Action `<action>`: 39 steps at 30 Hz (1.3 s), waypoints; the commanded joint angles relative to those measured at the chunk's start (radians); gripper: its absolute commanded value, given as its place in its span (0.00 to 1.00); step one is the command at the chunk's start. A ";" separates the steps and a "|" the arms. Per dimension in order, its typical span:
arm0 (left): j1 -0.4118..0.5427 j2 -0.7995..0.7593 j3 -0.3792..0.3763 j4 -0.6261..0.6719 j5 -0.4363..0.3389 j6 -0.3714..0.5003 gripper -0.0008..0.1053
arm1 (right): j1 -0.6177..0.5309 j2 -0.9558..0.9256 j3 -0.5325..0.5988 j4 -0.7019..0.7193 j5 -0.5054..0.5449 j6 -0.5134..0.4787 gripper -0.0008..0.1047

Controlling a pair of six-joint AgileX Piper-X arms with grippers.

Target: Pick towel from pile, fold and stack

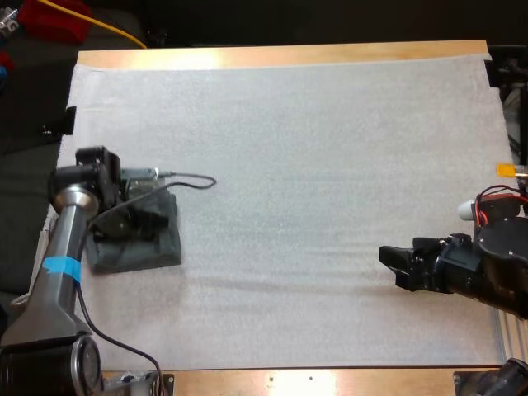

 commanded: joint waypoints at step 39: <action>-0.005 0.064 -0.312 0.021 0.021 -0.012 0.58 | 0.000 -0.005 -0.005 -0.006 -0.002 -0.011 0.58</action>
